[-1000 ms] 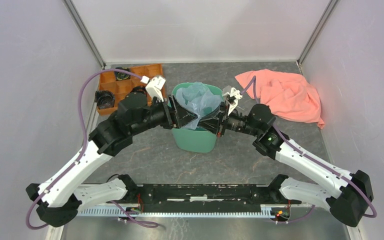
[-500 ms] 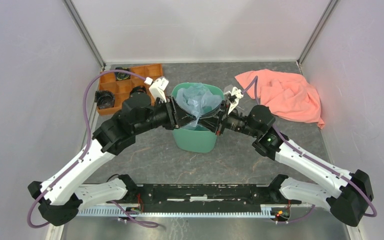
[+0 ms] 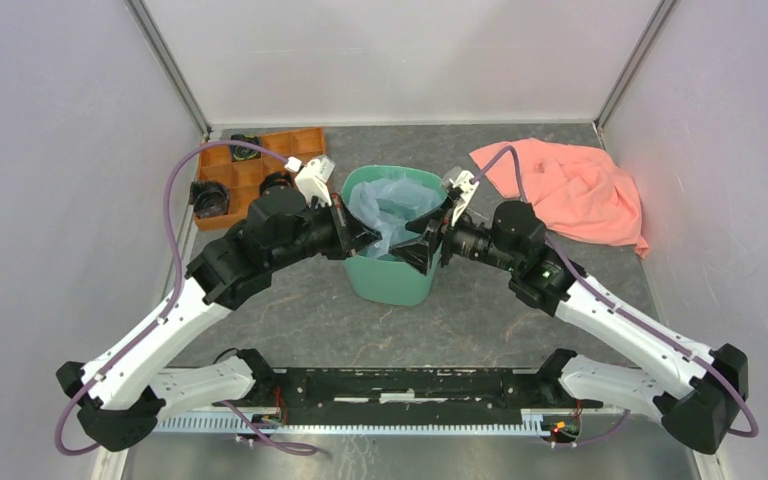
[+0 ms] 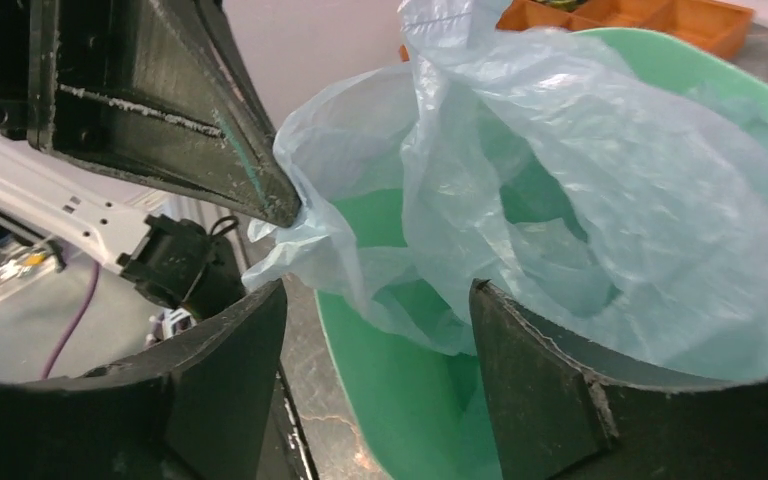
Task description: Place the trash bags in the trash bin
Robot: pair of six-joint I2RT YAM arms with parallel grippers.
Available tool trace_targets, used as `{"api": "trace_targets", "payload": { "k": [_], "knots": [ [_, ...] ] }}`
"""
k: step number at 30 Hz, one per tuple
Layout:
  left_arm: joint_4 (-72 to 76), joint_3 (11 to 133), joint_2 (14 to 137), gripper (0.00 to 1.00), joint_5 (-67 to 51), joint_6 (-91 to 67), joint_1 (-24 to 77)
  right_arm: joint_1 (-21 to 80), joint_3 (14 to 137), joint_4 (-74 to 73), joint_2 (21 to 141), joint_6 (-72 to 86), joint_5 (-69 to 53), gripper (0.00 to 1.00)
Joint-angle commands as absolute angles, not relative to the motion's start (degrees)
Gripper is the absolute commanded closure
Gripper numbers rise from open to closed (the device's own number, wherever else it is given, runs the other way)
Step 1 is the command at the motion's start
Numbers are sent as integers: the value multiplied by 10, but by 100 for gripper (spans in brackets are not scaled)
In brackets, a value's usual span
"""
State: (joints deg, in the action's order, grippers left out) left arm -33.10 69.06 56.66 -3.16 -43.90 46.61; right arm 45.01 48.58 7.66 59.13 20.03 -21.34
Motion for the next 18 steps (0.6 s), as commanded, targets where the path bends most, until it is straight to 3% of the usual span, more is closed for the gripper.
{"api": "trace_targets", "payload": {
  "k": [1, 5, 11, 18],
  "knots": [
    [-342, 711, 553, 98, -11, -412, 465, 454, 550, -26, 564, 155, -155, 22],
    [-351, 716, 552, 98, -11, -402, 465, 454, 589, -33, 571, 172, -135, 10],
    [-377, 713, 543, 98, -2, -392, 465, 461, 668, -50, 637, 205, -93, 9],
    [-375, 699, 535, 98, -2, -394, 465, 536, 757, -98, 708, 199, 105, 10]
  ]
}}
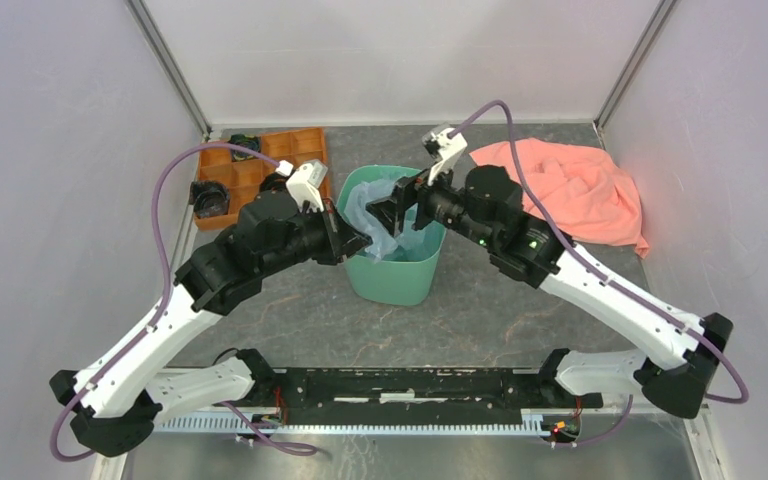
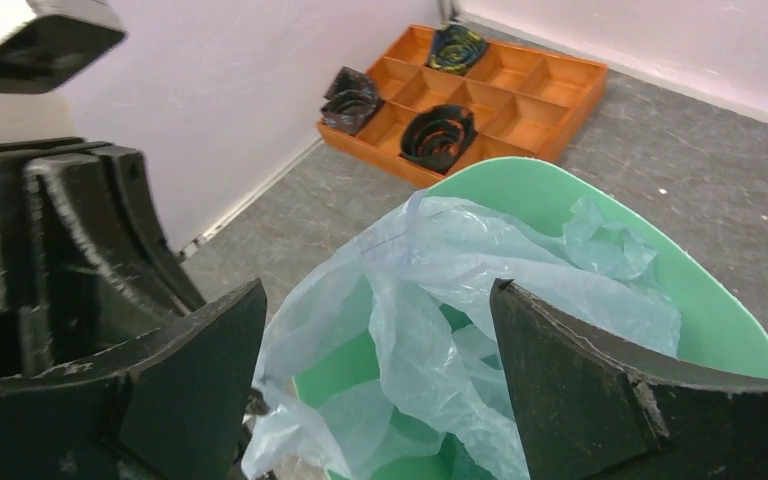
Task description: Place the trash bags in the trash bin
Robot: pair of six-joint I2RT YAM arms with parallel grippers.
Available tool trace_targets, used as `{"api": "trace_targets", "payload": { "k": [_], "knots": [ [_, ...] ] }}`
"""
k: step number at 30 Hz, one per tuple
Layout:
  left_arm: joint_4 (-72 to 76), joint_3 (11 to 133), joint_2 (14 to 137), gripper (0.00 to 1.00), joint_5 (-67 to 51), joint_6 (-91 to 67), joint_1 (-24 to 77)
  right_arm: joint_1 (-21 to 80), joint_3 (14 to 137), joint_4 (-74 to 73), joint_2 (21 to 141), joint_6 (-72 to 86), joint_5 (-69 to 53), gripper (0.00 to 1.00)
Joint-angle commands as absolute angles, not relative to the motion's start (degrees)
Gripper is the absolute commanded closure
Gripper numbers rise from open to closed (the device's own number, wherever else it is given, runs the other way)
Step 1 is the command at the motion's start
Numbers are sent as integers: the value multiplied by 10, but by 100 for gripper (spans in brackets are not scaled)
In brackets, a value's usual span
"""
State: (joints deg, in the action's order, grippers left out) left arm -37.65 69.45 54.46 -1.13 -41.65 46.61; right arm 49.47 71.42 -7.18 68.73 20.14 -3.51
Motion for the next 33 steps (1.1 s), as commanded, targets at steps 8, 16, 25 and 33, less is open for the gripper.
{"api": "trace_targets", "payload": {
  "k": [8, 16, 25, 33],
  "knots": [
    [-381, 693, 530, 98, 15, -389, 465, 594, 814, -135, 772, 57, 289, 11],
    [-390, 696, 527, 98, 32, -385, 465, 606, 873, -147, 836, -27, 295, 38],
    [-505, 762, 538, 98, 151, -357, 465, 599, 796, -132, 737, -6, 268, 99],
    [-608, 816, 539, 98, 256, -332, 464, 543, 662, -146, 565, 61, 189, 99]
  ]
}}
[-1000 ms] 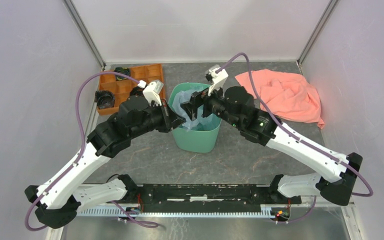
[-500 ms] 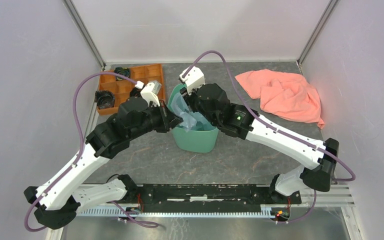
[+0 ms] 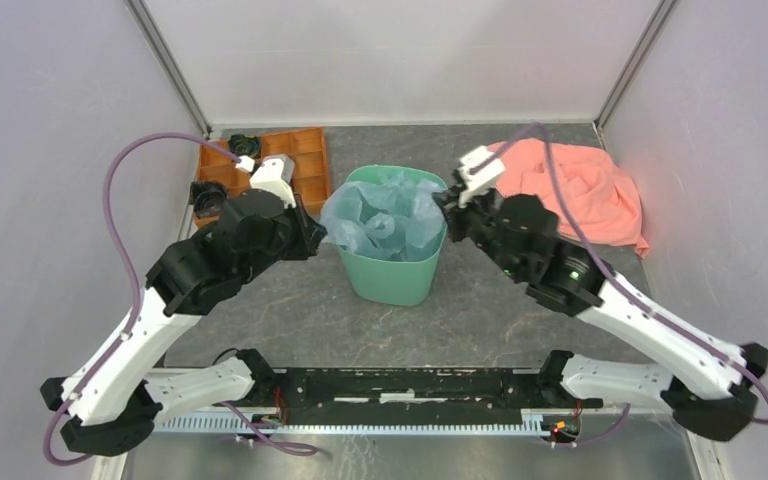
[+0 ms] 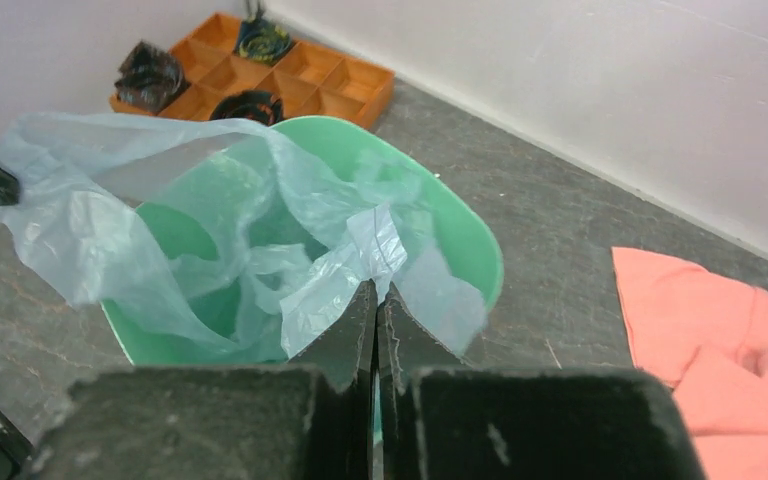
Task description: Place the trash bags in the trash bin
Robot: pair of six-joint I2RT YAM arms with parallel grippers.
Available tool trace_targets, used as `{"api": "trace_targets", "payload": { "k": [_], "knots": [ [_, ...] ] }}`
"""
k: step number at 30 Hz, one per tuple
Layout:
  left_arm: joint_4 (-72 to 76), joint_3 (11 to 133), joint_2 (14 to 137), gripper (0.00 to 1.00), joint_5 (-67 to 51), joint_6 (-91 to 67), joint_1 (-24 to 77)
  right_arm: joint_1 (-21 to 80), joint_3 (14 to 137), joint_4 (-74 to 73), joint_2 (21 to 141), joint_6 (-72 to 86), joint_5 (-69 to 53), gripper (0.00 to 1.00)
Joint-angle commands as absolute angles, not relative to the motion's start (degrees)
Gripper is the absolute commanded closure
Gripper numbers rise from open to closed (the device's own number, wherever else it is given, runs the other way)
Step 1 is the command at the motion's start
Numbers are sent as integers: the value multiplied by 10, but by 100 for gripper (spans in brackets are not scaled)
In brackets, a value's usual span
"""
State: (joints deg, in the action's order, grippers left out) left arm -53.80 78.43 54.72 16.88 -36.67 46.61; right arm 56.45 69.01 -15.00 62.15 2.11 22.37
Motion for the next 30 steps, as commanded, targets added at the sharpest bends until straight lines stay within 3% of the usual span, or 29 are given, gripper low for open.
{"api": "trace_targets", "payload": {
  "k": [1, 13, 19, 25, 30],
  "knots": [
    [-622, 818, 536, 98, 271, -333, 464, 540, 656, -156, 549, 68, 190, 99],
    [-701, 840, 501, 98, 413, -364, 464, 538, 588, -220, 431, 128, 315, 99],
    [-684, 801, 481, 98, 421, -367, 464, 538, 538, -232, 391, 149, 351, 99],
    [-686, 759, 489, 98, 468, -368, 464, 538, 502, -263, 391, 154, 440, 98],
    [-614, 691, 528, 98, 446, -364, 464, 527, 453, -181, 435, 153, 402, 96]
  ]
}}
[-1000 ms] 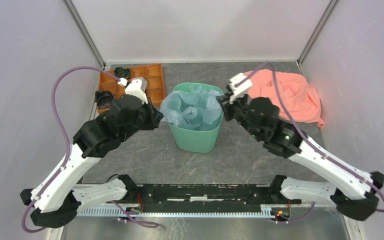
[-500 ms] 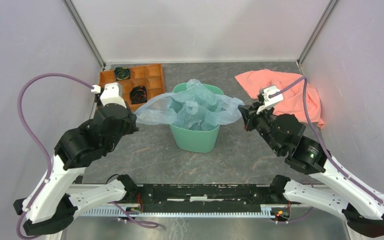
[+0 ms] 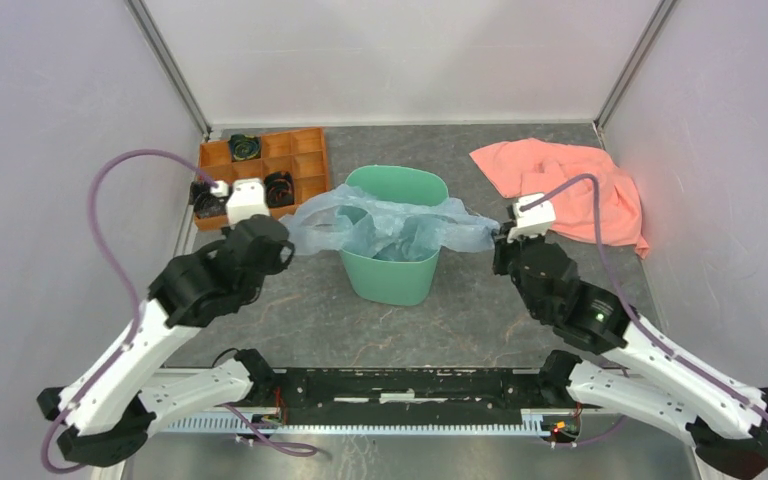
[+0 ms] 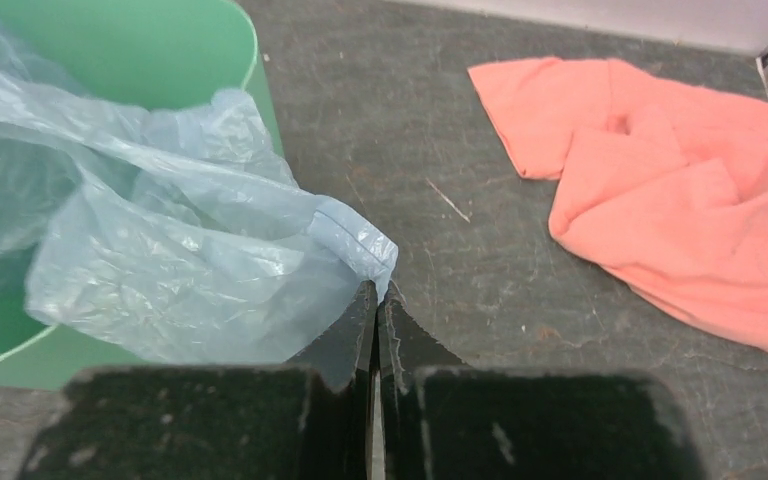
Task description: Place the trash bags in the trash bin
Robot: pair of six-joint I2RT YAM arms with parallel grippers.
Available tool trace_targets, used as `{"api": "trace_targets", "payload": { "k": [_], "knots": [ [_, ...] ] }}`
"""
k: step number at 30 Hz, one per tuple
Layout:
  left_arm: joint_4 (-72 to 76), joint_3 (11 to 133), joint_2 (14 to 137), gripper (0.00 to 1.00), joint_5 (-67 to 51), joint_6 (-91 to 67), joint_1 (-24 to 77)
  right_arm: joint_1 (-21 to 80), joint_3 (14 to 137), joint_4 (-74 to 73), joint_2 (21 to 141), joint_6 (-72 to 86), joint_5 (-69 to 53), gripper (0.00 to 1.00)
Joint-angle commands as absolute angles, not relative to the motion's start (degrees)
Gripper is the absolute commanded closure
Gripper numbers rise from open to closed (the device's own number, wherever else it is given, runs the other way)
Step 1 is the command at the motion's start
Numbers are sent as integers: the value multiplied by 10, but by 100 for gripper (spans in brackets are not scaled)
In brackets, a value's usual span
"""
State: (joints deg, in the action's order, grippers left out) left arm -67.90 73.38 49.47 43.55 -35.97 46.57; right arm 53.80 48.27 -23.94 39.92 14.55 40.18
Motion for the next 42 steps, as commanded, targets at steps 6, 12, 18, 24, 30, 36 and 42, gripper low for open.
{"api": "trace_targets", "payload": {
  "k": [6, 12, 18, 24, 30, 36, 42],
  "knots": [
    [-516, 655, 589, 98, 412, -347, 464, 431, 448, -57, 523, 135, 229, 97],
    [-471, 637, 628, 98, 390, -343, 463, 362, 480, -13, 603, 97, 176, 95],
    [-521, 643, 585, 98, 428, -341, 463, 341, 549, -109, 601, 35, 203, 83],
    [-583, 679, 534, 95, 463, -350, 463, 340, 555, -181, 535, 19, 222, 70],
    [-631, 731, 544, 82, 444, -357, 463, 341, 626, -338, 524, 65, 228, 43],
    [-684, 786, 517, 55, 396, -391, 463, 341, 650, -375, 469, 137, 130, 16],
    [-664, 798, 454, 26, 275, -453, 463, 341, 558, -256, 405, 324, 43, 2]
  ]
}}
